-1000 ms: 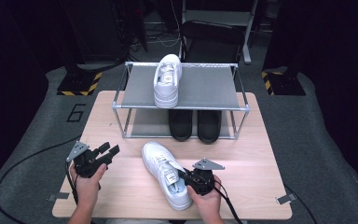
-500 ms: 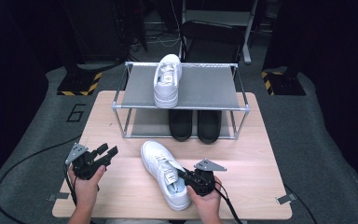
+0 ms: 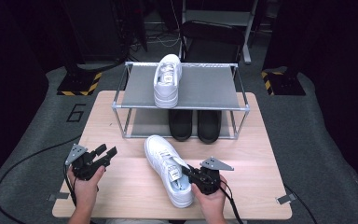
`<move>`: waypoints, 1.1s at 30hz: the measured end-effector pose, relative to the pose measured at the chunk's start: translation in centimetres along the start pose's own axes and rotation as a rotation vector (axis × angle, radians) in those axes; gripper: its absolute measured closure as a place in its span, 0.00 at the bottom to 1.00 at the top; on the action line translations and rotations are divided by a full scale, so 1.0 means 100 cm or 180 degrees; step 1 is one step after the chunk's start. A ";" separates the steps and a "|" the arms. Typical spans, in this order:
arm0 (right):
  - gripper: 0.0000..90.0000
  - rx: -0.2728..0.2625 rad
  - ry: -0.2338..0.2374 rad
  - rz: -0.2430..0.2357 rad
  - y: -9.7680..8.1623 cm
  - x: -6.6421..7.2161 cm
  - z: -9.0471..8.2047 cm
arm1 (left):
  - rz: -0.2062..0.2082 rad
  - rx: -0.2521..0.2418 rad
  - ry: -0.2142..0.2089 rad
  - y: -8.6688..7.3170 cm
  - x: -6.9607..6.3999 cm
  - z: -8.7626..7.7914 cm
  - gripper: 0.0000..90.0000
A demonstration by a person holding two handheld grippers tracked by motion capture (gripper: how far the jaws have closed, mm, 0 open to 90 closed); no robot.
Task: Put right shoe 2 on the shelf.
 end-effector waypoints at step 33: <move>0.91 -0.0651 0.0006 -0.0345 0.032 0.020 -0.041 | -0.0034 0.0016 0.0047 -0.004 0.004 0.001 0.51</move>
Point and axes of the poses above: each handheld gripper's, and its own axes: z roughly forward along the jaws, y roughly out of its top, x roughly to its left, the point moved 2 cm from there along z, roughly forward along the jaws, and after that the axes turned 5 degrees about y, right-handed, at the moved point
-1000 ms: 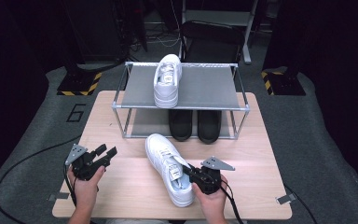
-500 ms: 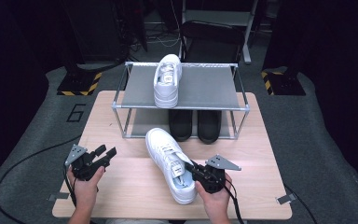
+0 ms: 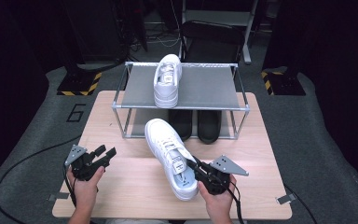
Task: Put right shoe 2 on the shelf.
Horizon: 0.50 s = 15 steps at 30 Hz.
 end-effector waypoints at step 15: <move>0.91 -0.0404 0.0000 -0.0066 0.011 0.007 -0.011 | 0.0050 0.0049 -0.0004 -0.001 0.003 -0.002 0.51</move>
Point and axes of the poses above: each handheld gripper's, and its own axes: z roughly forward along the jaws, y roughly out of its top, x roughly to its left, the point moved 2 cm from there along z, roughly forward along the jaws, and after that the axes turned 5 degrees about y, right-handed, at the moved point
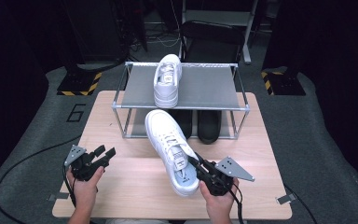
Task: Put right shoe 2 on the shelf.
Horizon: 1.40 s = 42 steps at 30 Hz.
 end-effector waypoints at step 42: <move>0.91 -0.0377 -0.0503 -0.0075 0.090 -0.044 -0.022 | -0.0036 -0.0037 0.0030 -0.001 0.002 -0.001 0.50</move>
Point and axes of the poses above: each handheld gripper's, and its own axes: z roughly forward along the jaws, y roughly out of its top, x roughly to its left, the point moved 2 cm from there along z, roughly forward along the jaws, and after that the axes turned 5 degrees about y, right-handed, at the moved point
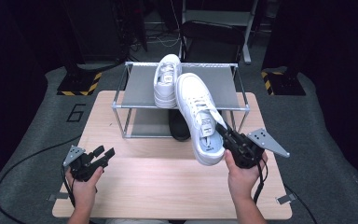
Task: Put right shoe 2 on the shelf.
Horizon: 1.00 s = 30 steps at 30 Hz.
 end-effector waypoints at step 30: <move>0.91 0.0126 -0.0706 0.0182 0.058 -0.068 0.126 | -0.0073 -0.0009 0.0052 -0.003 0.009 -0.003 0.51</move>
Point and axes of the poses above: each handheld gripper's, and its own axes: z roughly forward along the jaws, y roughly out of its top, x roughly to its left, the point moved 2 cm from there along z, roughly forward along the jaws, and after that the axes turned 5 degrees about y, right-handed, at the moved point
